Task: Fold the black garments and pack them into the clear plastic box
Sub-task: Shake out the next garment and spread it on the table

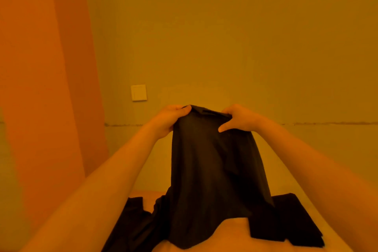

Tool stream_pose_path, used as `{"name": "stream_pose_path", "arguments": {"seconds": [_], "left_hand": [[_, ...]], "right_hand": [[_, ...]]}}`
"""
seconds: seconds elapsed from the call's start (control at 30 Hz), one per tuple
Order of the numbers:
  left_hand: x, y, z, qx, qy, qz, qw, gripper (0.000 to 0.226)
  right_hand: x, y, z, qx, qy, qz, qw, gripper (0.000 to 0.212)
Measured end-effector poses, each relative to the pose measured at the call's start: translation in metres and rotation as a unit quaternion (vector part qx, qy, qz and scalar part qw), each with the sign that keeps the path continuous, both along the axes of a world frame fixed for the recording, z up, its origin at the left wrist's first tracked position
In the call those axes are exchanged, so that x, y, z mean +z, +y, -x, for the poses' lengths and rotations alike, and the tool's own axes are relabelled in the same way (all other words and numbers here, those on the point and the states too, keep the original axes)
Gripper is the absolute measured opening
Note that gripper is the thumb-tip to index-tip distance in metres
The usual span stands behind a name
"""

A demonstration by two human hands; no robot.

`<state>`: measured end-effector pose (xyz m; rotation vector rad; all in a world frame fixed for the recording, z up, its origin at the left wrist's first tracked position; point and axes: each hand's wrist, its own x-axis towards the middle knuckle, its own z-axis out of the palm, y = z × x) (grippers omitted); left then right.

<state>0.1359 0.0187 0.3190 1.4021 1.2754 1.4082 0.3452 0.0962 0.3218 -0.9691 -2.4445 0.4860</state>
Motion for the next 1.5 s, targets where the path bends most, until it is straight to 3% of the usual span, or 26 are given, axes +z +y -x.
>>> {"name": "stream_pose_path", "arguments": {"seconds": [0.1, 0.23, 0.3, 0.4, 0.5, 0.6, 0.7, 0.77, 0.87, 0.97, 1.07, 1.23, 1.43, 1.5], "left_hand": [[0.015, 0.003, -0.009, 0.039, -0.126, -0.046, 0.99, 0.019], [0.038, 0.003, -0.023, 0.057, -0.131, -0.072, 0.987, 0.024], [0.052, 0.004, -0.034, 0.061, -0.123, -0.097, 0.986, 0.024], [0.074, 0.003, -0.037, 0.072, -0.128, -0.142, 0.979, 0.023], [0.069, 0.01, -0.024, 0.126, -0.068, -0.149, 0.978, 0.02], [0.032, 0.018, -0.005, 0.213, -0.015, -0.107, 0.971, 0.028], [-0.012, 0.019, -0.002, 0.338, 0.17, -0.019, 0.926, 0.029], [-0.031, 0.009, -0.022, 0.353, 0.21, -0.015, 0.912, 0.017], [-0.046, -0.015, -0.066, 0.21, 0.162, 0.047, 0.963, 0.03], [-0.058, -0.027, -0.09, 0.088, 0.134, 0.173, 0.972, 0.035], [-0.067, -0.021, -0.085, 0.1, 0.155, 0.141, 0.973, 0.025], [-0.056, -0.014, -0.068, 0.098, 0.018, 0.049, 0.994, 0.017], [-0.019, 0.006, -0.064, 0.096, -0.136, 0.026, 0.986, 0.019], [-0.01, 0.017, -0.066, 0.112, -0.165, 0.024, 0.98, 0.021]], "right_hand": [[0.003, 0.01, -0.016, -0.036, -0.003, 0.001, 0.999, 0.02], [-0.005, 0.02, -0.031, -0.06, 0.046, 0.008, 0.997, 0.024], [-0.01, 0.022, -0.032, -0.053, 0.12, 0.066, 0.989, 0.024], [-0.01, 0.023, -0.035, -0.021, 0.268, 0.174, 0.947, 0.024], [-0.006, 0.023, -0.042, 0.01, 0.332, 0.21, 0.919, 0.023], [-0.009, 0.02, -0.042, 0.035, 0.302, 0.236, 0.923, 0.021], [-0.016, 0.014, -0.032, 0.065, 0.272, 0.292, 0.915, 0.017], [-0.023, 0.011, -0.019, 0.05, 0.248, 0.32, 0.913, 0.018], [-0.036, 0.011, 0.001, 0.003, 0.199, 0.328, 0.923, 0.021], [-0.045, 0.006, 0.015, -0.03, 0.162, 0.307, 0.937, 0.023], [-0.05, 0.002, 0.018, -0.029, 0.136, 0.286, 0.948, 0.026], [-0.058, 0.005, 0.01, -0.032, 0.121, 0.246, 0.961, 0.027], [-0.063, -0.004, 0.0, -0.103, 0.308, 0.187, 0.927, 0.032], [-0.06, -0.017, -0.002, -0.091, 0.33, 0.189, 0.92, 0.033]]}}
